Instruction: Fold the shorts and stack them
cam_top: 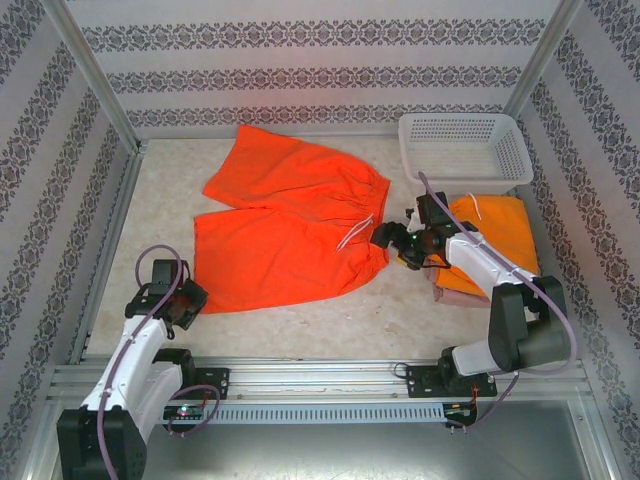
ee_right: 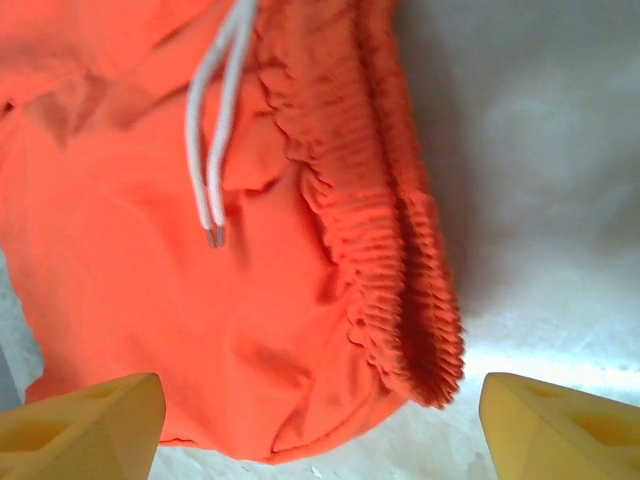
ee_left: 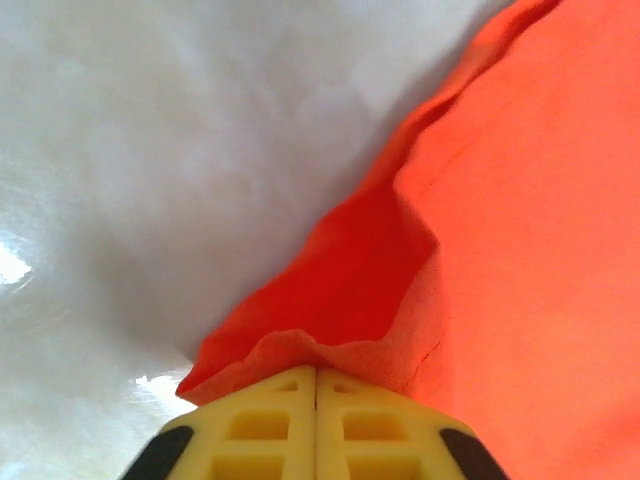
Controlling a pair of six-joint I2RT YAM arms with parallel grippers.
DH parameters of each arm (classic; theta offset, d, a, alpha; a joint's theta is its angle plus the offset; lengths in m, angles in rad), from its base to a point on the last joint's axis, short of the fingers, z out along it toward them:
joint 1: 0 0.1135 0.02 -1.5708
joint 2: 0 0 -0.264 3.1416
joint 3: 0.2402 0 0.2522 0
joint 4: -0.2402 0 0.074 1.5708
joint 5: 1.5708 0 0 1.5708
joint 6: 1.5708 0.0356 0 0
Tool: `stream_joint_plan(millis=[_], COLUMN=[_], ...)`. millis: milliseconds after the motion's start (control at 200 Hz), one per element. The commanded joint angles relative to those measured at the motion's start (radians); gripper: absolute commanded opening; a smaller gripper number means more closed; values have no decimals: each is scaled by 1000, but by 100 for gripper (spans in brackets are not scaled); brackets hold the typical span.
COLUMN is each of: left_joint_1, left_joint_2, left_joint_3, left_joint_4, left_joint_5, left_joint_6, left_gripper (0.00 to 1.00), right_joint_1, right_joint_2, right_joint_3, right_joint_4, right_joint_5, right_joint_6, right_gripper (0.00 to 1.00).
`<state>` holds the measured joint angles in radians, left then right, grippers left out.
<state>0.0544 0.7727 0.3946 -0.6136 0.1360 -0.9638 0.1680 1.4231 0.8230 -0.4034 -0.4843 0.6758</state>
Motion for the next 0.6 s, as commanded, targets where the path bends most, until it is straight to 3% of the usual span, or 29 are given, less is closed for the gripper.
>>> stream_joint_plan(millis=[0,305,595], left_joint_1=[7,7,7], left_joint_2=[-33,-29,-48], left_joint_3=[38,29,6], left_joint_4=[-27,10,9], left_joint_5=[-32,-17,-21], left_joint_6=[24,27,24], left_gripper=[0,0,0], right_joint_1=[19,38,37], right_joint_2=[-18,62,102], right_joint_3=[-45,-44,-35], right_joint_4=[45,99,73], right_joint_5=[-5,13,51], right_joint_6=[60,79,50], right_gripper=[78,63,59])
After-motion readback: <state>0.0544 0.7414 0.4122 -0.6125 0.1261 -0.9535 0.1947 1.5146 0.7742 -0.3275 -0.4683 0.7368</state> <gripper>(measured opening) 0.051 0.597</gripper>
